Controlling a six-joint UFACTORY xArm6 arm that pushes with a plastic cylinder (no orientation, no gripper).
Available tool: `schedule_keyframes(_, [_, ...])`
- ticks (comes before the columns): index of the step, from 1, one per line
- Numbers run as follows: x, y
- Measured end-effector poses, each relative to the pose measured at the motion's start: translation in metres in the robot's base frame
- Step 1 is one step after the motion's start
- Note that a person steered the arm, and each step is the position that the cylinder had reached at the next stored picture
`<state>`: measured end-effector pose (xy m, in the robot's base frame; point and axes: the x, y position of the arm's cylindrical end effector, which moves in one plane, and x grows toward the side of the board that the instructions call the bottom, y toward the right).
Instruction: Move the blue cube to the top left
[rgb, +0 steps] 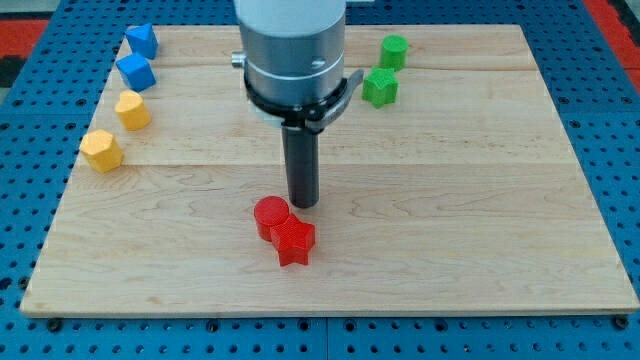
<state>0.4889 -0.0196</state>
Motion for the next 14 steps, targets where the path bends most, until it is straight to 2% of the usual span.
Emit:
schedule_keyframes(6, [-0.001,-0.002])
schedule_keyframes(7, [-0.027,-0.008])
schedule_keyframes(10, [-0.111,-0.096])
schedule_keyframes(12, [-0.196,-0.183])
schedule_keyframes(13, [-0.184,-0.223])
schedule_keyframes(14, [-0.178,-0.219])
